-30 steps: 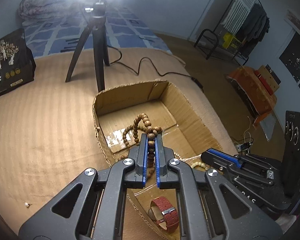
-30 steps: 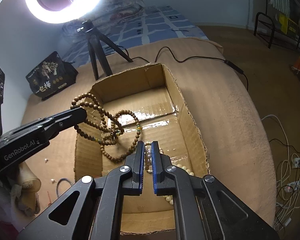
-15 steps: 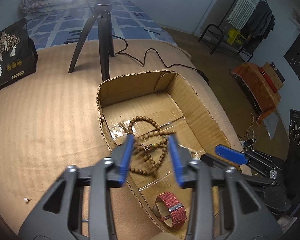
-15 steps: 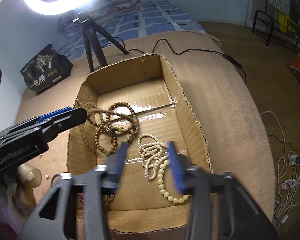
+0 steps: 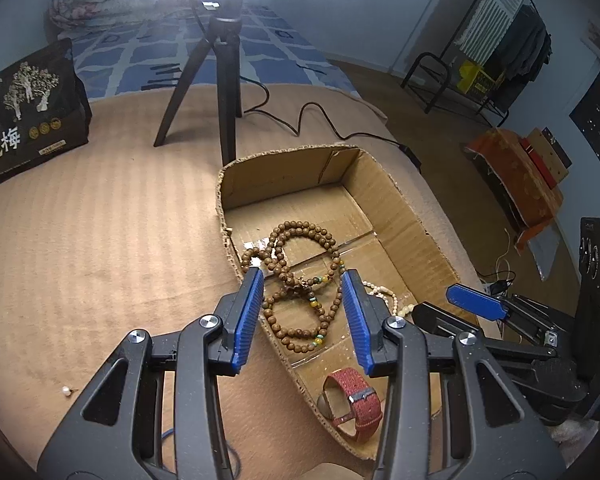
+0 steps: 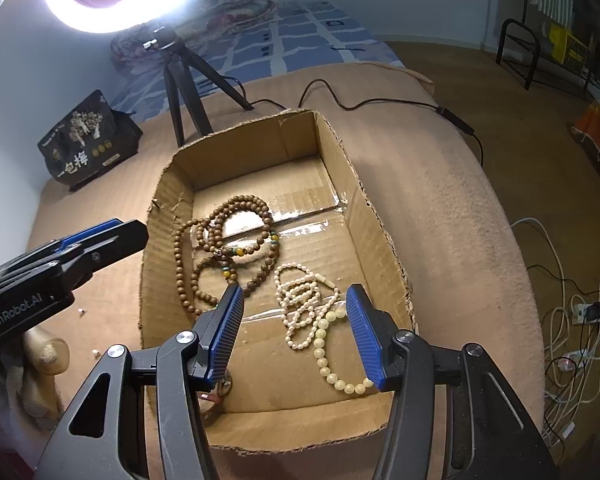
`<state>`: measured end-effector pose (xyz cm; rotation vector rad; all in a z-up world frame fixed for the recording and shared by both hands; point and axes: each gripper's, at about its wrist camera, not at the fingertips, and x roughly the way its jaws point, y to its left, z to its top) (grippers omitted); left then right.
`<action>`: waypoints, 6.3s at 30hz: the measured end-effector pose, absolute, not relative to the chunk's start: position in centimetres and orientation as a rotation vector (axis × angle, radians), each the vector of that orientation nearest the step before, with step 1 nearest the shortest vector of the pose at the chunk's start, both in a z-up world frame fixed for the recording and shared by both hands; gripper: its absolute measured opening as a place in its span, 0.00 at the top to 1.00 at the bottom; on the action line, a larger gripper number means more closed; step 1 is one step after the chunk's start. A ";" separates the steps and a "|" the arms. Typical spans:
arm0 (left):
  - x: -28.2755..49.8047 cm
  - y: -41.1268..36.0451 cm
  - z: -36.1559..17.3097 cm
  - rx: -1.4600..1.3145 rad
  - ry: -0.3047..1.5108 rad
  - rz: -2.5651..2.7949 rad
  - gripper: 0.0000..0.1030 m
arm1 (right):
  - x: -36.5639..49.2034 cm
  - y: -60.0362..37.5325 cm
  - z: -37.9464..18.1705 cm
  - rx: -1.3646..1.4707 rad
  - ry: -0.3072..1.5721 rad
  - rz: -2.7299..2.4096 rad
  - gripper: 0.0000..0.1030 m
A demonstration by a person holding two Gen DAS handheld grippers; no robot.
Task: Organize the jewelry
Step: 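Lower the strands into the box and open both tools, then move the left tool over the jade pendant while the right tool moves over the blue bangle, then close the left tool on the jade pendant while the right tool grasps the blue bangle, then lift the jade pendant and blue bangle and carry both over the box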
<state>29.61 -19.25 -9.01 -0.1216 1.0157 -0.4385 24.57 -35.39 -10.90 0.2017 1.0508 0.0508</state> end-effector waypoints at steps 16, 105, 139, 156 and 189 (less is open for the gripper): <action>26.2 -12.9 -5.3 -0.130 0.937 -0.381 0.60 | 21.9 -31.8 -7.3 0.161 0.991 0.097 0.49; 12.9 -5.9 -18.5 -0.081 1.128 -0.263 0.75 | 21.2 -10.0 -19.4 -0.133 1.302 0.307 0.19; 12.3 -3.6 -17.2 -0.138 1.118 -0.256 0.83 | 20.4 -15.0 -15.9 -0.049 1.220 0.351 0.31; 12.5 -1.7 -11.5 -0.264 1.005 -0.278 0.84 | 19.6 -16.4 -9.7 -0.035 1.082 0.364 0.31; 20.1 -12.5 -5.7 -0.205 0.880 -0.430 0.83 | 23.4 -30.5 -6.0 0.078 0.962 0.137 0.31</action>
